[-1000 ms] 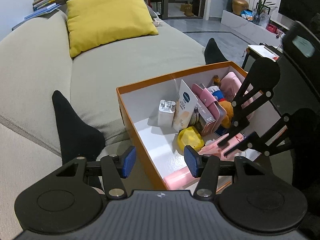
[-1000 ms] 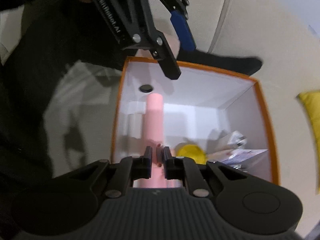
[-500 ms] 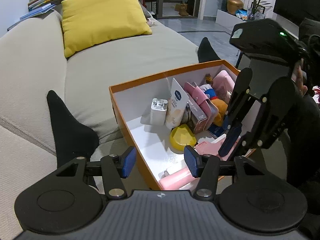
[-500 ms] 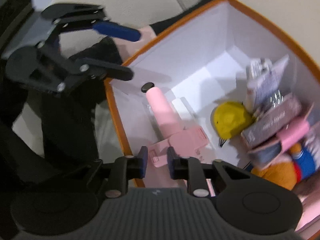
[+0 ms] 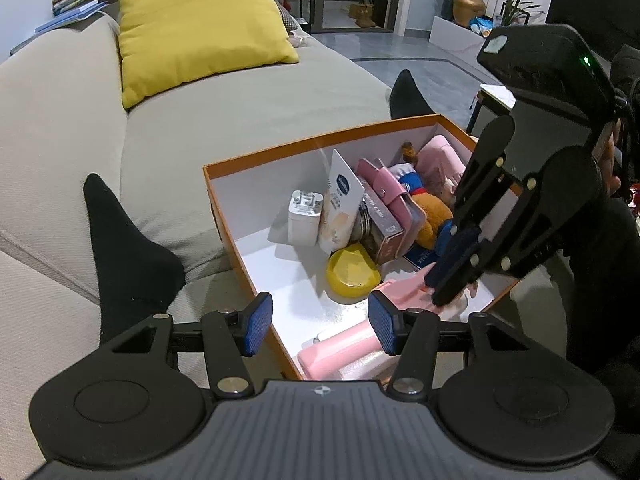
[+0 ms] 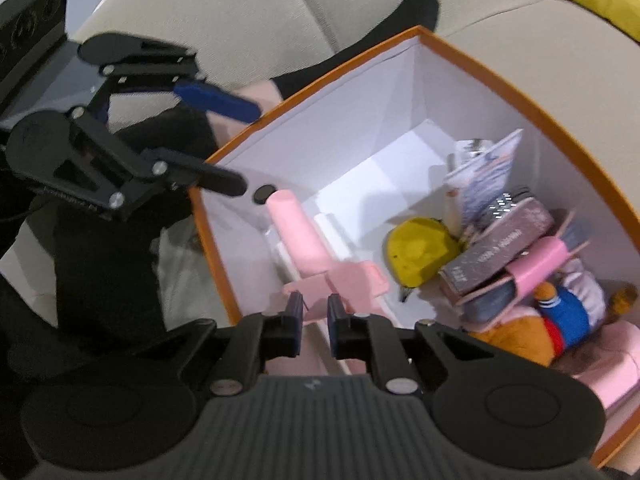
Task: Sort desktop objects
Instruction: 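Lower the pink selfie stick into the orange box and open the right gripper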
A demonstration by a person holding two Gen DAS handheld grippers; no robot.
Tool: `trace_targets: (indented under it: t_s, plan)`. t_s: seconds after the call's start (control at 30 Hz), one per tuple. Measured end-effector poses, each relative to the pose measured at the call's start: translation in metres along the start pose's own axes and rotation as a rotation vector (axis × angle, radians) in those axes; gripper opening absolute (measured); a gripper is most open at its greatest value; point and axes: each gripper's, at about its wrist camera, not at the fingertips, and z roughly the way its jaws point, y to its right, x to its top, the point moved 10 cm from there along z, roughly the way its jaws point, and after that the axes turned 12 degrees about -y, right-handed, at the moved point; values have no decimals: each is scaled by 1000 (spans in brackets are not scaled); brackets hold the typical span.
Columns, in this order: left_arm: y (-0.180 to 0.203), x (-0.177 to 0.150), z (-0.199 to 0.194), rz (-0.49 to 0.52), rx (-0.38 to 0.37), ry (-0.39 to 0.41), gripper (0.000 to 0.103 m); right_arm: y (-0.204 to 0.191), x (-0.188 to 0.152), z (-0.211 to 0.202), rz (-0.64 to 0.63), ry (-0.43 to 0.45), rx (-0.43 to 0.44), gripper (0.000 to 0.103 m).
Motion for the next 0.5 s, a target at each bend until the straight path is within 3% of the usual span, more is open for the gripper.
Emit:
trace_targets:
  t_s: [0.5]
  plan:
    - [7,-1,4,-6,-14,-7,62,18,-2,-5,18,44,-63,22]
